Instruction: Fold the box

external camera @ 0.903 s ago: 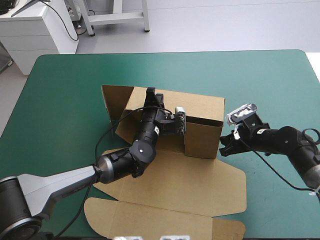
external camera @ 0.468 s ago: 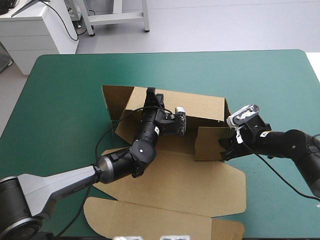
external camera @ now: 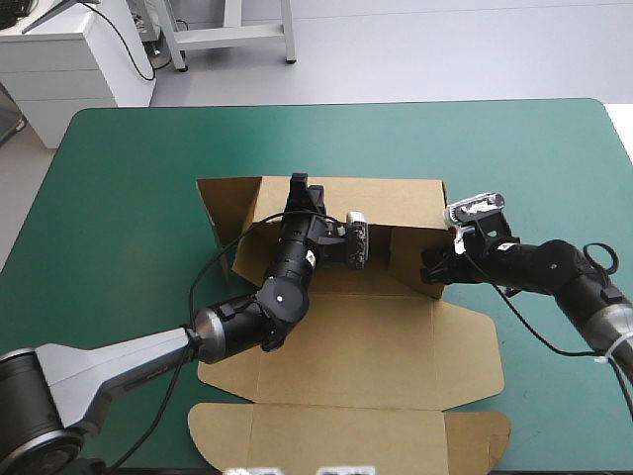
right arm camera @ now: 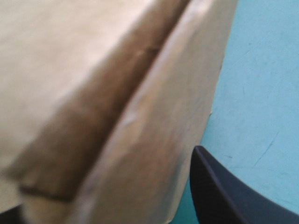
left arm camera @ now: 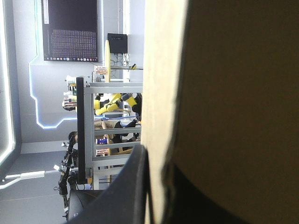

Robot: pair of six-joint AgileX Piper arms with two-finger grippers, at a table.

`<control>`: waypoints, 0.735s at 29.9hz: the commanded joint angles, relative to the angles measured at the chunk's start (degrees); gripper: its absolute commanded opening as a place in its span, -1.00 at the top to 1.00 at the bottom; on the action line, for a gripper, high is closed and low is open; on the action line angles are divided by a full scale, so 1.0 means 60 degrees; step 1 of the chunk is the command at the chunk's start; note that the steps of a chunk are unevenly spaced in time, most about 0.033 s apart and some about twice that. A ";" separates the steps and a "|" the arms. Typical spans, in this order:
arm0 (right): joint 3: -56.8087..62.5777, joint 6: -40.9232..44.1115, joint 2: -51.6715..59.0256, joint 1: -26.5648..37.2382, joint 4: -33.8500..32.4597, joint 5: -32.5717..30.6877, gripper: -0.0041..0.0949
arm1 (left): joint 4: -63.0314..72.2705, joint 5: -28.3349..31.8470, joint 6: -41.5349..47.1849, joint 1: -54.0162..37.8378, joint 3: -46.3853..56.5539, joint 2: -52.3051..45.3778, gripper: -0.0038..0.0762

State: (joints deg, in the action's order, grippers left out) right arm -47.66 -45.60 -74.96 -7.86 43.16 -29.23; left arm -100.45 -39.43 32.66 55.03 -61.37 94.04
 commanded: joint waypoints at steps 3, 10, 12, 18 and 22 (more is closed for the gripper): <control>-0.0292 -0.0078 -0.0076 -0.0007 0.0711 0.1616 0.05 | -0.0319 -0.0069 0.0163 0.0064 -0.0203 -0.0311 0.92; -0.0292 -0.0594 -0.0304 -0.0007 0.0763 0.1938 0.72 | -0.0319 0.0163 0.0236 0.0064 -0.0203 -0.0311 0.92; -0.0292 -0.0963 -0.0347 -0.0007 0.0784 0.1938 0.95 | -0.0319 0.0302 0.0386 0.0064 -0.0203 -0.0311 0.92; -0.0311 -0.2564 -0.0361 -0.0364 0.0804 0.2028 0.91 | -0.0319 0.0358 0.0694 0.0064 -0.0203 -0.0311 0.92; -0.0311 -0.2802 -0.0361 -0.0886 0.0584 0.2400 0.92 | -0.0319 0.0358 0.0771 0.0064 -0.0203 -0.0311 0.92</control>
State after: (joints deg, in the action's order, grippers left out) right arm -47.89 -60.02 -78.42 -11.36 46.43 -16.77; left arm -100.64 -38.74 35.68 55.03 -61.47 94.04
